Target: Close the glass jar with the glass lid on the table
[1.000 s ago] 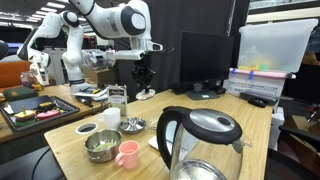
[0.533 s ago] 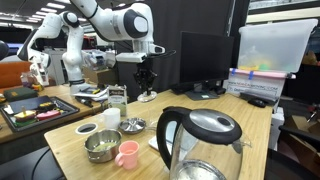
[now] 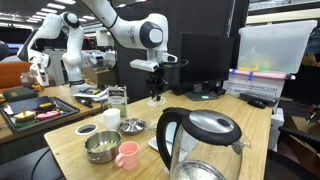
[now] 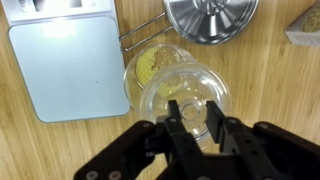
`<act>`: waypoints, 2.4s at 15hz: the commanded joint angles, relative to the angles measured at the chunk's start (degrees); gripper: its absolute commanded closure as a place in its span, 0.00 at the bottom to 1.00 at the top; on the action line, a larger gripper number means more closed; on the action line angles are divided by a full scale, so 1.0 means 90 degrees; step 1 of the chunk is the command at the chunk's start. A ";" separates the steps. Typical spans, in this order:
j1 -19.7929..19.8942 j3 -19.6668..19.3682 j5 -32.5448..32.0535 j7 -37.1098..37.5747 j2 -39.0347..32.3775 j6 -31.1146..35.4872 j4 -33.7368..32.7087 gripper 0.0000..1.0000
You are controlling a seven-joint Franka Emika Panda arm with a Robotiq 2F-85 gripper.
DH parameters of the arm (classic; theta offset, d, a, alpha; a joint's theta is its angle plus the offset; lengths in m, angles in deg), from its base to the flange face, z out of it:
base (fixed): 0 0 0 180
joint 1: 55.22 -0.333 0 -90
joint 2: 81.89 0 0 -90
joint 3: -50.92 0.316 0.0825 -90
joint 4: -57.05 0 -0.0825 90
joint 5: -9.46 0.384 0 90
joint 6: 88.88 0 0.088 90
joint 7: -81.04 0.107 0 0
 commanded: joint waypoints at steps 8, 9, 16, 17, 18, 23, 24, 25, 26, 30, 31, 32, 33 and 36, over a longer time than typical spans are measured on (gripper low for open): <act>0.0206 -0.0065 0.0364 0.0077 -0.0662 -0.0520 -0.1030 0.92; 0.0218 -0.0087 0.0344 0.0079 -0.0627 -0.0540 -0.0999 0.92; 0.0236 -0.0134 0.0307 0.0029 -0.0571 -0.0770 -0.0824 0.92; 0.0217 -0.0126 0.0291 0.0017 -0.0586 -0.0785 -0.0829 0.92; 0.0204 -0.0114 0.0293 0.0019 -0.0601 -0.0805 -0.0839 0.92; 0.0142 -0.0087 0.0282 0.0022 -0.0630 -0.0884 -0.0856 0.92; 0.0145 -0.0091 0.0285 0.0024 -0.0635 -0.0904 -0.0855 0.92; 0.0150 -0.0095 0.0286 0.0023 -0.0644 -0.0921 -0.0856 0.92; 0.0161 -0.0105 0.0288 0.0027 -0.0668 -0.0941 -0.0872 0.92; 0.0187 -0.0108 0.0319 0.0029 -0.0659 -0.1024 -0.0829 0.92; 0.0188 -0.0099 0.0330 0.0022 -0.0657 -0.1037 -0.0823 0.92; 0.0191 -0.0088 0.0347 0.0012 -0.0660 -0.1052 -0.0824 0.92; 0.0197 -0.0075 0.0370 0.0005 -0.0679 -0.1086 -0.0843 0.79; 0.0227 -0.0031 0.0468 -0.0029 -0.0727 -0.1152 -0.0871 0.37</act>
